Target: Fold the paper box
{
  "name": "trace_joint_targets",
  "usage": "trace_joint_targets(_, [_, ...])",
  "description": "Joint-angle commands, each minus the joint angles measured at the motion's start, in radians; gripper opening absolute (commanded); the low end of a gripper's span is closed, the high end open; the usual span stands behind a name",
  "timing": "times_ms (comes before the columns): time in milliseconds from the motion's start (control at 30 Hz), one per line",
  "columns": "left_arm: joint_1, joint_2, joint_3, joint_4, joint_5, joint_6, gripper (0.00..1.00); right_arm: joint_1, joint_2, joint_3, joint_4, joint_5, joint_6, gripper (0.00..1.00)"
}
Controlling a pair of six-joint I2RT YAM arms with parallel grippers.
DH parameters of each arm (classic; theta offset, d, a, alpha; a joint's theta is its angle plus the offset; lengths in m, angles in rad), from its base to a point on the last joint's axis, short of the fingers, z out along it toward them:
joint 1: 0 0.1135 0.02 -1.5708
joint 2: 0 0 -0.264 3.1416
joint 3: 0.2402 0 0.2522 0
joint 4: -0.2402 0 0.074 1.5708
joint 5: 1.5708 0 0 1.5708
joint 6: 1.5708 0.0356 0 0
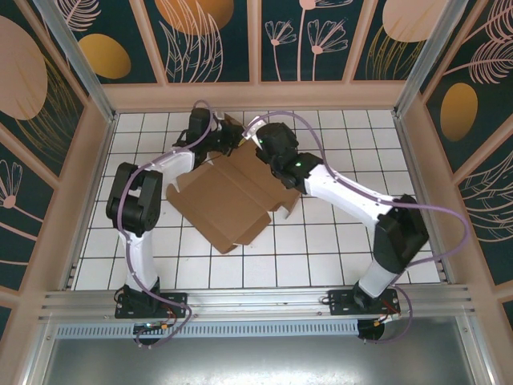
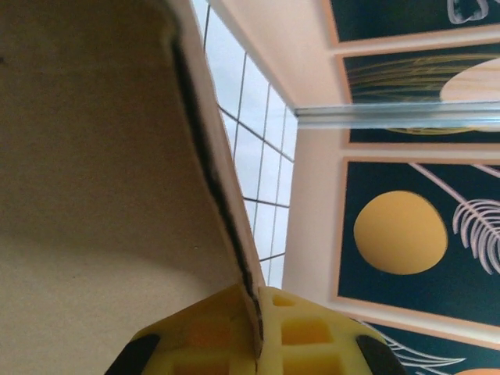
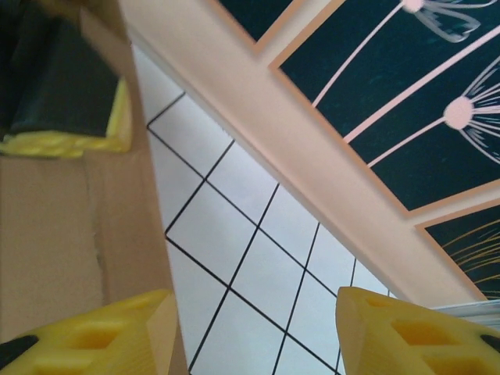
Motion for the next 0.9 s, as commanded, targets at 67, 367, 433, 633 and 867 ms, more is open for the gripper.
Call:
trace_joint_targets(67, [0.006,-0.110,-0.184,0.394,-0.141,-0.165,0.00,0.001,-0.100,-0.066,-0.019,-0.076,0.130,0.56])
trace_joint_targets(367, [-0.004,-0.200,-0.413,0.534,-0.391,-0.341,0.00,-0.041,-0.150,-0.120,-0.116,-0.242,0.325,0.53])
trace_joint_targets(433, [-0.012,-0.237,-0.463,0.538,-0.466,-0.353,0.00,-0.064,-0.171,-0.139,-0.119,-0.279,0.370,0.53])
trace_joint_targets(633, [-0.068,-0.367,-0.532,0.417,-0.692,-0.408,0.00,-0.217,-0.249,-0.201,-0.094,-0.559,0.570,0.51])
trace_joint_targets(867, [-0.190,-0.440,-0.595,0.316,-0.912,-0.523,0.00,-0.273,-0.241,-0.223,-0.081,-0.662,0.701,0.51])
